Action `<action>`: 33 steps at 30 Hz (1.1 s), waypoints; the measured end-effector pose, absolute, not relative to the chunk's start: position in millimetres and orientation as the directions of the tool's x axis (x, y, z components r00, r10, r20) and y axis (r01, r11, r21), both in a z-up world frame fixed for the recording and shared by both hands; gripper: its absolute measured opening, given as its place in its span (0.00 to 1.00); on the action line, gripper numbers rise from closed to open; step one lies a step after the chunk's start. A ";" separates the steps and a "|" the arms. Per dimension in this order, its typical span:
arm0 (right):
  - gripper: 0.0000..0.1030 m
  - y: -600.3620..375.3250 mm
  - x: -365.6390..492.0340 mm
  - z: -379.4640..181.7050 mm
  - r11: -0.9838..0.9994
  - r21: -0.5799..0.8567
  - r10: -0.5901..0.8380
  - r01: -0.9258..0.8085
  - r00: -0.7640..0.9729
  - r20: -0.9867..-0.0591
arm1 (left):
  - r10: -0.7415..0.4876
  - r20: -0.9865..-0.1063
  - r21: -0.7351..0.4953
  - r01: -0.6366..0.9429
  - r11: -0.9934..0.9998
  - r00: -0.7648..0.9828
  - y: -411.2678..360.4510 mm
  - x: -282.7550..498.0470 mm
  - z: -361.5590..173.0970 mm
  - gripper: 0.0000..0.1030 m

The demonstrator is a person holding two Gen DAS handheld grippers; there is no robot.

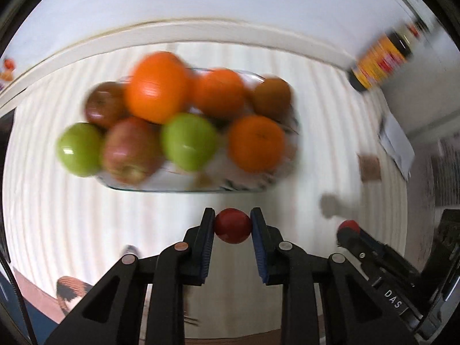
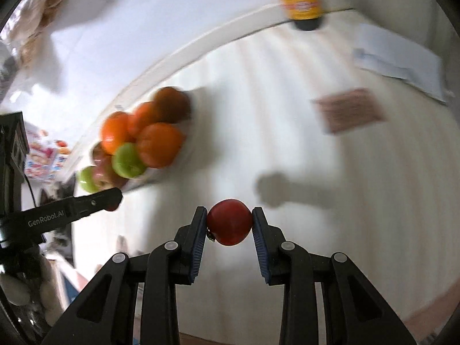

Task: Organize fruits
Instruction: 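Carry both red tomatoes onto the floral plate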

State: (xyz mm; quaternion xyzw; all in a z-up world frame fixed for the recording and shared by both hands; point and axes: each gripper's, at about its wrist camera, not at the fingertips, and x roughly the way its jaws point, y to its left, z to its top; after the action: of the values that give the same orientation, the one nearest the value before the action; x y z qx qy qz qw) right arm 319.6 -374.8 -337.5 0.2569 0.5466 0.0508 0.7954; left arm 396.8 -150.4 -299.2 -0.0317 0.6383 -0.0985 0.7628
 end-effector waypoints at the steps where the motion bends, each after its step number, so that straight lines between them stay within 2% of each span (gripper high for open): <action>1: 0.33 -364.1 327.9 -338.7 0.858 0.481 0.384 0.181 0.399 -0.833 | -0.192 -0.967 -0.180 0.084 0.980 0.168 -139.2 401.5 -298.3 0.22; 6: 0.33 -318.7 367.3 -351.5 0.806 0.577 0.496 0.133 0.381 -0.780 | -0.263 -0.955 -0.274 -0.071 0.959 0.141 -102.2 414.4 -307.9 0.22; 11: 0.33 -297.8 390.7 -365.2 0.803 0.585 0.513 0.114 0.368 -0.775 | -0.317 -0.939 -0.337 -0.177 0.925 0.135 -89.3 421.4 -318.0 0.22; 29: 0.34 -256.9 398.6 -367.9 0.887 0.461 0.439 -0.027 0.363 -0.822 | -0.249 -0.959 -0.267 -0.138 0.954 0.131 -107.2 435.7 -333.3 0.23; 31: 0.38 -259.0 397.2 -366.5 0.884 0.467 0.444 -0.026 0.364 -0.819 | -0.243 -0.962 -0.260 -0.146 0.955 0.123 -107.7 436.3 -333.3 0.27; 33: 0.49 -258.4 395.1 -363.9 0.879 0.475 0.452 -0.031 0.369 -0.812 | -0.238 -0.963 -0.257 -0.154 0.954 0.127 -106.0 436.0 -331.3 0.29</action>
State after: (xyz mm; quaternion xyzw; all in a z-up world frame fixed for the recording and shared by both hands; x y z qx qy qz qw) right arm 395.1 -258.4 -363.9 0.1943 0.5414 0.1500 0.8041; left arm 436.0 -106.0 -331.2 -0.1485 0.6601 -0.0288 0.7358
